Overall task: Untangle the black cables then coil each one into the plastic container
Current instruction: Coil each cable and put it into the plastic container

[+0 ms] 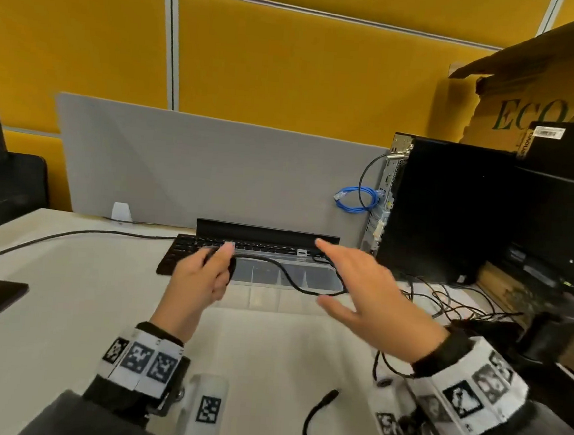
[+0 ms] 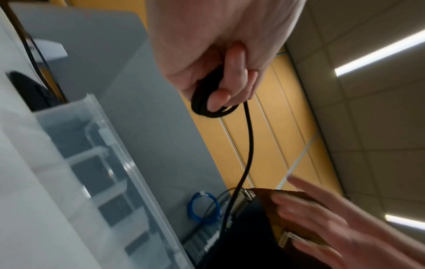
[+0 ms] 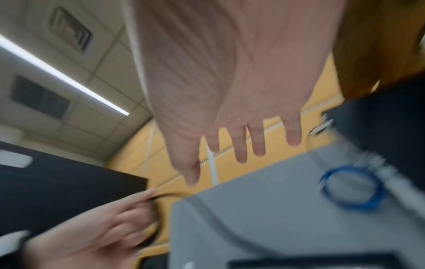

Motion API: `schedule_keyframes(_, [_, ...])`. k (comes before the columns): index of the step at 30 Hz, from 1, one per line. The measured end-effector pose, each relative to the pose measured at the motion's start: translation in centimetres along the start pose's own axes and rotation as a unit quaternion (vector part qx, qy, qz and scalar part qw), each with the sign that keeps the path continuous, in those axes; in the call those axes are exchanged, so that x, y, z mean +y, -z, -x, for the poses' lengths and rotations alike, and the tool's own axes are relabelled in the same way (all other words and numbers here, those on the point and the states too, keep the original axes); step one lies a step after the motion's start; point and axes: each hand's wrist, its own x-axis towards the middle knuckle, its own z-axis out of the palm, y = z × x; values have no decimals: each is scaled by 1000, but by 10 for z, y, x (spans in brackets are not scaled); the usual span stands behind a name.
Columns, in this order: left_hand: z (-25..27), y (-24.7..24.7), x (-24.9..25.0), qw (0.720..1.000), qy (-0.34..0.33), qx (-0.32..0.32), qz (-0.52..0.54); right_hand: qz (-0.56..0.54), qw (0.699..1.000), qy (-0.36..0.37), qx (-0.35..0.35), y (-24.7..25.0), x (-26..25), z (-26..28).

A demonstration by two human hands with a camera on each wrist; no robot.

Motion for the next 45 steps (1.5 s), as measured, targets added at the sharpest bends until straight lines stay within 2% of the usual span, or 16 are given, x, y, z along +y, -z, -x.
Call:
schedule_keyframes(4, [11,-6,2,994,40,-57,90,-52,997,53,35,-34,-38,-10])
schedule_keyframes(9, [16,-5,5,966,108,-82,219,-155,980,8,126,-46,-23,-24])
schedule_keyframes(13, [19,-10,5,958,135,-114,228,-157,974,24,163,-56,-26,-29])
schedule_keyframes(16, [27,-13,6,939,168,-196,228,-158,968,-11,194,-56,-20,-33])
schedule_keyframes(18, [32,-17,10,924,161,-230,261,-62,991,-26,113,-55,-21,-32])
schedule_keyframes(21, [29,-21,9,929,105,-181,305,48,997,8,-66,-65,-35,-22])
schedule_keyframes(26, [19,-18,-6,975,31,-152,158,31,980,58,-190,-59,-63,3])
schedule_keyframes(29, [18,-16,-10,989,6,-149,-14,67,984,57,-152,-39,-68,10])
schedule_keyframes(30, [18,-14,-10,983,12,-167,-79,79,989,61,-113,-34,-67,10])
schedule_keyframes(32, [23,-11,-5,946,56,-278,-157,102,992,61,-46,-20,-61,8])
schedule_keyframes(34, [30,-10,-1,905,82,-392,-143,75,996,43,-1,-6,-48,3])
schedule_keyframes(35, [30,-8,3,899,73,-410,-137,47,998,30,5,-2,-36,1])
schedule_keyframes(37, [27,0,7,917,31,-369,-147,-34,999,1,6,9,-5,1])
schedule_keyframes(39, [20,9,9,957,-7,-260,-129,-82,996,-42,-4,19,29,3])
schedule_keyframes(41, [13,16,9,983,-27,-163,-80,-70,994,-86,-21,29,58,7])
schedule_keyframes(45, [9,19,7,995,-48,-83,8,-13,990,-136,21,42,104,12])
